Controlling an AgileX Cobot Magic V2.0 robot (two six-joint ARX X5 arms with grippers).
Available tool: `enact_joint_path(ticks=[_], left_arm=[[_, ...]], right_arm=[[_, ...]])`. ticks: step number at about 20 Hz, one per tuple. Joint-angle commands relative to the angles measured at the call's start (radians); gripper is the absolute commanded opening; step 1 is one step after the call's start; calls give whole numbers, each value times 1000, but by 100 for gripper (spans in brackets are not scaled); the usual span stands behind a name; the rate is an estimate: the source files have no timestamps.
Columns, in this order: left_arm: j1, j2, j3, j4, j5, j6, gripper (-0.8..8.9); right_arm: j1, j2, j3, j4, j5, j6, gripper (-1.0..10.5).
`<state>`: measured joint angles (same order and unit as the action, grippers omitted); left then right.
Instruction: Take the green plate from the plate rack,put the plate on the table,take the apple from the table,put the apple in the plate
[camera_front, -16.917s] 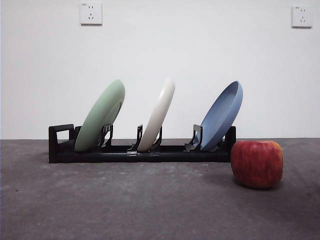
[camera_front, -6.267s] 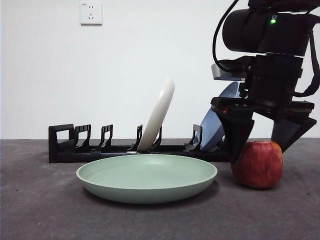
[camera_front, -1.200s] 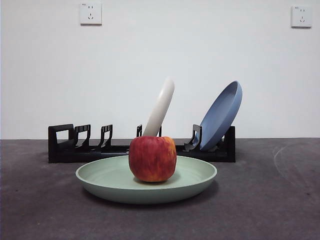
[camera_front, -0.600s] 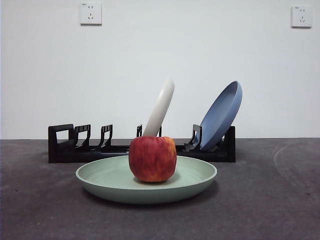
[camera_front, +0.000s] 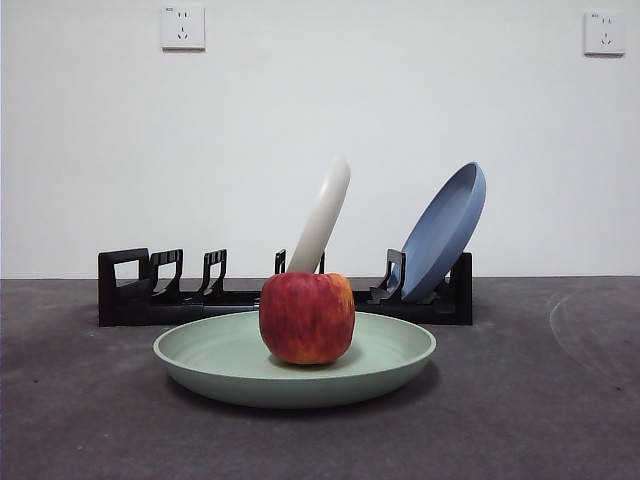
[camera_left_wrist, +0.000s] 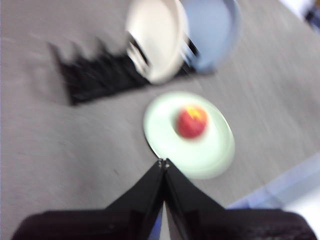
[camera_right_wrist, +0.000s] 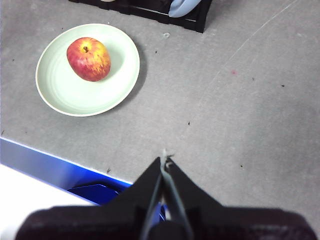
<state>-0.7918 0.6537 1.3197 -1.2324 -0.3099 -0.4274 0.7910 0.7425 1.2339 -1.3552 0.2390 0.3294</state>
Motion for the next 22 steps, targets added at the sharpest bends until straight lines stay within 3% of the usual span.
enact_joint_path(ticks=[1, 3, 6, 9, 11, 16, 22], left_arm=[[201, -46, -46, 128, -2, 18, -3], [374, -113, -149, 303, 55, 40, -3], [561, -227, -377, 551, 311, 135, -3], [679, -338, -636, 791, 527, 239, -3], [730, -409, -793, 921, 612, 245, -3], [781, -528, -1086, 1207, 630, 244, -3], [809, -598, -1276, 1476, 619, 222, -3]], right_arm=[[2, 2, -10, -6, 5, 8, 1], [2, 1, -10, -6, 5, 8, 1], [2, 1, -10, -6, 5, 8, 1], [2, 1, -10, -6, 5, 8, 1], [2, 1, -10, -6, 5, 8, 1], [2, 1, -10, -6, 5, 8, 1], [2, 1, -10, -6, 5, 8, 1]])
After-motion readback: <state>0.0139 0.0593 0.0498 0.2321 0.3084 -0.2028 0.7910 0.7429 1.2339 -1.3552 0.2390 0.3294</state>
